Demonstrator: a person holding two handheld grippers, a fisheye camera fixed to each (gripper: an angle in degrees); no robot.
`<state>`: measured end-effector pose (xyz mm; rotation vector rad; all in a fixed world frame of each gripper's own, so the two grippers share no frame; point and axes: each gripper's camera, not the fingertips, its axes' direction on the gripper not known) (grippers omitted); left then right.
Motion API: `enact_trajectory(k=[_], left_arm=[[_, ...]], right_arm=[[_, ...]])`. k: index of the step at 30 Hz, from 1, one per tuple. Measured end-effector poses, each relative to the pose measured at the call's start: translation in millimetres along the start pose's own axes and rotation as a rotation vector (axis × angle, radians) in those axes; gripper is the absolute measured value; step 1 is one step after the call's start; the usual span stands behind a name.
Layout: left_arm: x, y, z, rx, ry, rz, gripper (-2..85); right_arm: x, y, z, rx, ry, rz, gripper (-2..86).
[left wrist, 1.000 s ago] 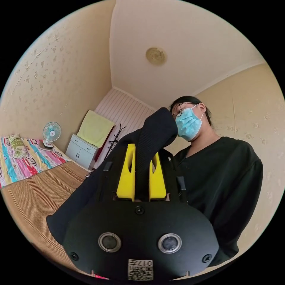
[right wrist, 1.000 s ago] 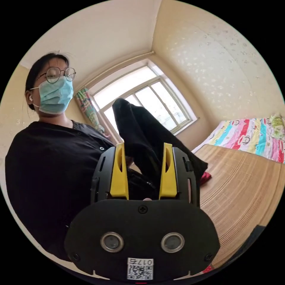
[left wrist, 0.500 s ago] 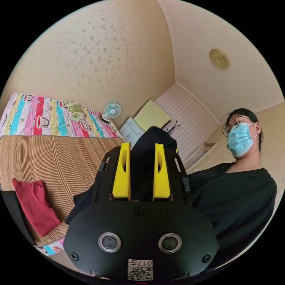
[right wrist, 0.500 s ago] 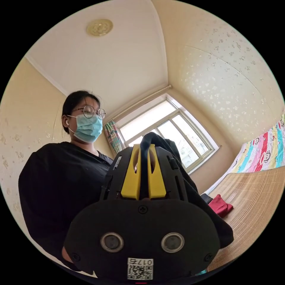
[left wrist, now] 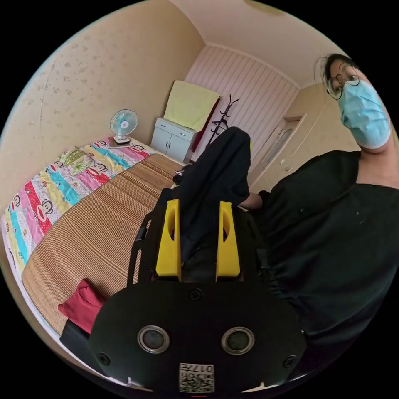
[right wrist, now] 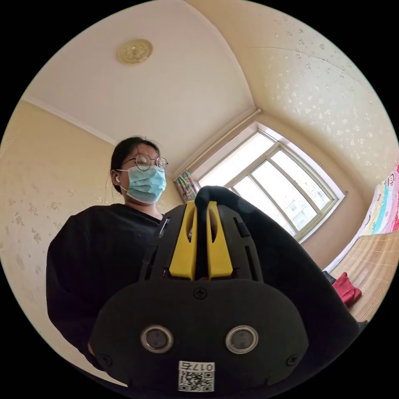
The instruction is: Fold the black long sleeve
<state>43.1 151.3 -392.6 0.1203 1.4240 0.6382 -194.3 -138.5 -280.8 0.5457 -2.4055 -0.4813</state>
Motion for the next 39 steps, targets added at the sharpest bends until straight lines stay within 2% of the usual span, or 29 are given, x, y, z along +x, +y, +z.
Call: enact_trajectory(k=[5, 8, 11, 13, 14, 17, 22, 24, 26, 28, 32, 36, 39], left_arm=[[-1.8, -24.8, 3.8, 0.017, -0.011, 0.050, 13.6], [7.1, -38.8, 13.6, 0.006, 0.084, 0.147, 13.7], [2.3, -49.6, 34.0, -0.042, 0.096, 0.126, 12.6], [0.1, -51.4, 38.8, -0.056, 0.213, 0.182, 9.1], [-1.0, -50.4, 35.7, -0.033, 0.271, 0.214, 5.2], [-14.7, -44.5, 15.3, 0.068, 0.317, 0.194, 4.4], [-45.9, -30.2, -34.0, 0.263, 0.357, 0.095, 4.0], [-59.0, -23.8, -45.9, 0.320, 0.378, 0.046, 3.9], [-66.0, -18.5, -52.5, 0.347, 0.393, 0.018, 3.9], [-64.9, -13.4, -61.3, 0.374, 0.418, 0.038, 3.9], [-47.6, -6.5, -94.2, 0.442, 0.501, 0.175, 3.9], [-30.4, -0.9, -137.2, 0.552, 0.597, 0.350, 3.9], [-32.5, 4.0, -164.8, 0.673, 0.653, 0.373, 3.8]], right_arm=[[-16.6, -19.8, 15.8, -0.127, 0.023, -0.026, 3.0], [-20.1, -25.4, 27.1, -0.136, 0.027, -0.031, 2.9], [-20.9, -27.6, 43.0, -0.152, -0.036, -0.053, 2.8], [-23.6, -31.6, 50.5, -0.164, -0.007, -0.068, 2.8], [-24.3, -32.8, 50.2, -0.164, -0.001, -0.071, 2.7], [-28.9, -38.5, 37.9, -0.117, 0.083, -0.062, 2.6], [-25.2, -37.1, 3.9, -0.038, 0.518, 0.136, 2.4], [-17.9, -29.5, -1.5, -0.046, 0.616, 0.217, 2.4], [-11.5, -19.5, -4.2, -0.042, 0.649, 0.266, 2.4], [-13.0, -2.6, -10.8, 0.054, 0.653, 0.268, 2.6], [-21.9, 23.2, -22.3, 0.173, 0.649, 0.237, 3.8], [-12.3, 39.7, -19.5, 0.080, 0.776, 0.364, 8.4], [-3.4, 42.1, 6.8, -0.050, 0.711, 0.345, 12.4]])
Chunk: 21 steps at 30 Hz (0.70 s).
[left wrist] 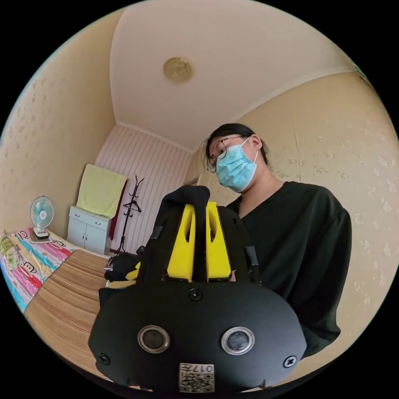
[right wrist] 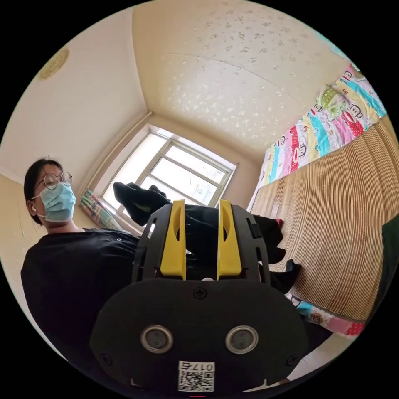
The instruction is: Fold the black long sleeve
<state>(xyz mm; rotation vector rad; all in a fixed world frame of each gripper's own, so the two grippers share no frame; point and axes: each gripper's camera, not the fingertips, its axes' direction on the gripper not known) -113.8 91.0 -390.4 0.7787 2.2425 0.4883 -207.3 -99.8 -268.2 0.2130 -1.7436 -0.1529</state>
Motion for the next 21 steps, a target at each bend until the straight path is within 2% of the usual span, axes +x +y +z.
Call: enact_trajectory(k=[3, 9, 14, 17, 21], left_arm=[[8.8, -6.5, -21.8, 0.124, 0.072, 0.048, 3.8], [19.1, 3.2, -66.9, 0.403, 0.225, 0.107, 3.6], [35.0, -0.9, -76.0, 0.427, 0.202, 0.124, 3.3], [45.4, -7.9, -75.6, 0.409, 0.174, 0.134, 3.4], [70.4, -18.6, -91.0, 0.389, 0.053, 0.136, 3.4]], right_arm=[[-22.5, 3.0, 33.4, -0.100, -0.101, -0.141, 13.8], [-60.4, 17.7, 91.4, -0.214, 0.013, -0.263, 14.6], [-68.4, 14.7, 137.2, -0.369, -0.019, -0.270, 14.2], [-79.2, 22.5, 171.3, -0.453, 0.027, -0.296, 10.3], [-87.4, 23.0, 163.4, -0.351, 0.069, -0.246, 4.6]])
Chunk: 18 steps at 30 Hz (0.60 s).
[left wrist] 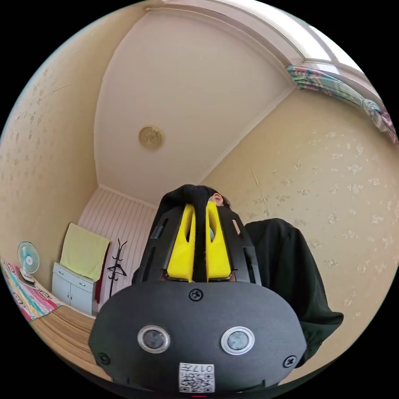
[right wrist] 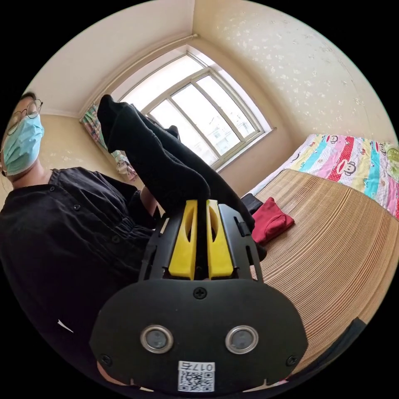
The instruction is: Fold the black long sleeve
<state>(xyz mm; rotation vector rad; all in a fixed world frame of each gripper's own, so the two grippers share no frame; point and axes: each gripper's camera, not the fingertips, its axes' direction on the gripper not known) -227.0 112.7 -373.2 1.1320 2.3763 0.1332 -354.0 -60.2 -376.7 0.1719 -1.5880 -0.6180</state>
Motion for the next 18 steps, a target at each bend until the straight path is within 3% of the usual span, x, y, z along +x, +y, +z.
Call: enact_trajectory(k=[7, 12, 18], left_arm=[[39.3, -19.8, -27.3, -0.115, -0.385, -0.039, 3.5], [58.9, -30.2, 3.5, -0.386, -0.565, -0.083, 3.5], [71.4, -72.7, 60.3, -0.521, -0.639, -0.016, 2.9]], right_arm=[[-42.4, -14.7, -93.7, 0.261, 0.265, 0.009, 3.4], [-87.2, -23.9, -136.4, 0.373, 0.218, -0.104, 3.2], [-148.8, -35.5, -189.3, 0.528, 0.170, -0.291, 3.1]])
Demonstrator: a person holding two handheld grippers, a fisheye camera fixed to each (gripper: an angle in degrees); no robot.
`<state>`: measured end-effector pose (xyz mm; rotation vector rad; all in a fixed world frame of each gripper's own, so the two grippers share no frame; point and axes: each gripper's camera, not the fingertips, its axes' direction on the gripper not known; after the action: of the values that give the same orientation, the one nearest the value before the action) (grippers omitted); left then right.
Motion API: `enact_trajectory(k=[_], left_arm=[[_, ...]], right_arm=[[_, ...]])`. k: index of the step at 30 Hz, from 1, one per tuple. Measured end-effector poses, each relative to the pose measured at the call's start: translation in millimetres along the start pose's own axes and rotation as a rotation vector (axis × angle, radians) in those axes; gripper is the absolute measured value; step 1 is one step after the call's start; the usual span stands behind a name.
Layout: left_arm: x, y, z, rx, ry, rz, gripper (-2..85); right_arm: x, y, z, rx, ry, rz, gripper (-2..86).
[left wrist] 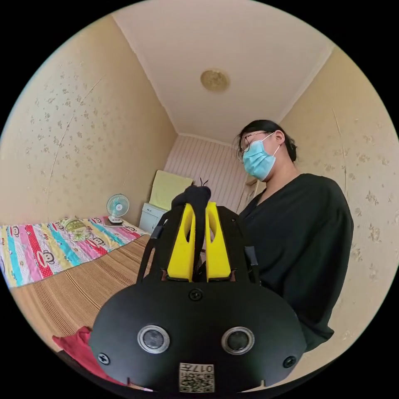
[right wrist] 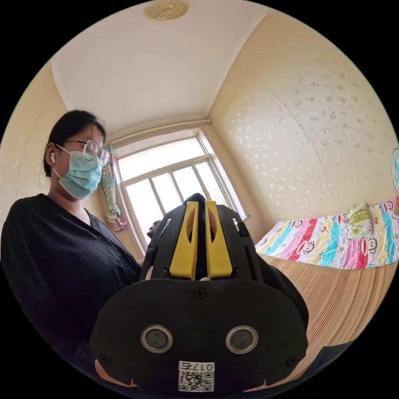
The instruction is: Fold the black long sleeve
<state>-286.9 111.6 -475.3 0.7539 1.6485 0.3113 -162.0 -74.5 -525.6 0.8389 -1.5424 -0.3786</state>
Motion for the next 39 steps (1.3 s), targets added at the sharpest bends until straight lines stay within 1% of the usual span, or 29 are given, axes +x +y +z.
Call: enact_trajectory(k=[2, 3, 4, 5, 6, 7, 8, 9, 10, 12, 13, 14, 15, 16, 17, 18, 19, 20, 21, 22, 24, 25, 27, 28, 30, 33, 35, 38, 39], left_arm=[[-1.5, -34.6, 9.6, -0.057, -0.045, 0.018, 2.6], [-10.1, -59.9, 19.5, -0.109, -0.082, 0.022, 2.3], [-16.8, -72.4, 25.2, -0.135, -0.107, 0.024, 2.2], [-38.1, -96.3, 39.4, -0.193, -0.180, 0.011, 2.1], [-72.0, -117.3, 57.0, -0.268, -0.292, -0.042, 2.1], [-95.2, -126.7, 67.6, -0.315, -0.354, -0.084, 2.3], [-150.1, -140.6, 90.2, -0.408, -0.472, -0.195, 2.8], [-207.4, -145.9, 111.1, -0.464, -0.581, -0.311, 4.3], [-234.2, -145.0, 118.3, -0.464, -0.640, -0.373, 5.0], [-319.9, -121.0, 132.4, -0.465, -0.795, -0.629, 6.4], [-333.8, -111.7, 133.4, -0.472, -0.827, -0.678, 6.4], [-353.1, -89.7, 134.1, -0.484, -0.869, -0.770, 6.5], [-363.6, -64.4, 134.3, -0.478, -0.872, -0.860, 6.6], [-366.7, -50.0, 135.1, -0.471, -0.853, -0.901, 6.6], [-369.4, -18.6, 139.1, -0.461, -0.789, -0.959, 6.6], [-370.0, 15.6, 145.3, -0.485, -0.742, -1.008, 6.5], [-369.6, 33.6, 148.6, -0.510, -0.734, -1.035, 6.4], [-367.4, 69.3, 155.0, -0.575, -0.743, -1.092, 6.3], [-363.8, 104.8, 160.9, -0.655, -0.759, -1.152, 6.3], [-361.6, 121.6, 163.4, -0.693, -0.763, -1.182, 6.3], [-351.4, 175.9, 169.7, -0.812, -0.758, -1.288, 6.5], [-348.5, 185.9, 170.3, -0.838, -0.764, -1.309, 6.7], [-340.3, 212.7, 168.5, -0.912, -0.795, -1.366, 7.3], [-339.3, 217.2, 167.3, -0.922, -0.799, -1.380, 7.5], [-337.7, 230.3, 161.1, -0.949, -0.837, -1.435, 8.2], [-340.7, 242.9, 159.6, -0.992, -0.884, -1.454, 8.9], [-345.8, 256.8, 163.2, -1.019, -0.865, -1.484, 9.4], [-352.2, 282.6, 169.6, -1.034, -0.857, -1.562, 9.7], [-351.9, 288.9, 170.4, -1.017, -0.892, -1.584, 9.1]], right_arm=[[-9.0, -25.3, -3.8, 0.002, 0.029, -0.046, 3.1], [-7.2, -44.6, -1.0, -0.034, 0.069, -0.045, 3.1], [1.5, -64.5, 6.2, -0.092, 0.153, -0.040, 3.2], [8.7, -73.9, 11.6, -0.124, 0.212, -0.037, 3.2], [31.1, -91.9, 28.2, -0.214, 0.344, -0.035, 3.3], [65.6, -107.3, 52.1, -0.326, 0.476, -0.021, 3.3], [86.8, -113.2, 65.6, -0.381, 0.542, -0.003, 3.3], [134.0, -120.3, 94.5, -0.490, 0.669, 0.037, 3.3], [179.5, -120.8, 116.9, -0.556, 0.760, 0.108, 3.2], [229.9, -110.0, 137.5, -0.621, 0.850, 0.181, 2.9], [252.7, -97.2, 142.3, -0.666, 0.881, 0.247, 2.7], [260.8, -89.9, 142.0, -0.681, 0.883, 0.283, 2.6], [271.4, -73.0, 136.8, -0.691, 0.863, 0.341, 2.5], [278.0, -51.2, 127.8, -0.694, 0.825, 0.370, 2.3], [281.1, -38.3, 123.0, -0.707, 0.804, 0.376, 2.3], [289.3, -7.4, 113.2, -0.769, 0.764, 0.385, 2.2], [300.6, 28.4, 101.8, -0.856, 0.750, 0.429, 2.1], [306.9, 47.8, 95.2, -0.903, 0.752, 0.464, 2.1], [318.7, 87.0, 80.5, -0.998, 0.748, 0.541, 2.2], [327.2, 123.1, 64.0, -1.074, 0.743, 0.621, 2.3], [335.1, 168.8, 38.0, -1.153, 0.738, 0.745, 2.5], [339.2, 192.3, 22.5, -1.200, 0.735, 0.823, 2.6], [344.8, 218.1, 1.9, -1.265, 0.745, 0.917, 2.9], [348.8, 229.4, -10.6, -1.293, 0.752, 0.964, 3.2], [356.8, 239.8, -26.5, -1.315, 0.759, 1.021, 4.0], [375.0, 250.1, -46.5, -1.326, 0.774, 1.104, 6.0], [387.7, 254.7, -55.7, -1.322, 0.789, 1.148, 6.8], [406.8, 260.8, -66.0, -1.275, 0.761, 1.233, 7.3], [412.8, 262.5, -69.0, -1.249, 0.745, 1.277, 7.4]])
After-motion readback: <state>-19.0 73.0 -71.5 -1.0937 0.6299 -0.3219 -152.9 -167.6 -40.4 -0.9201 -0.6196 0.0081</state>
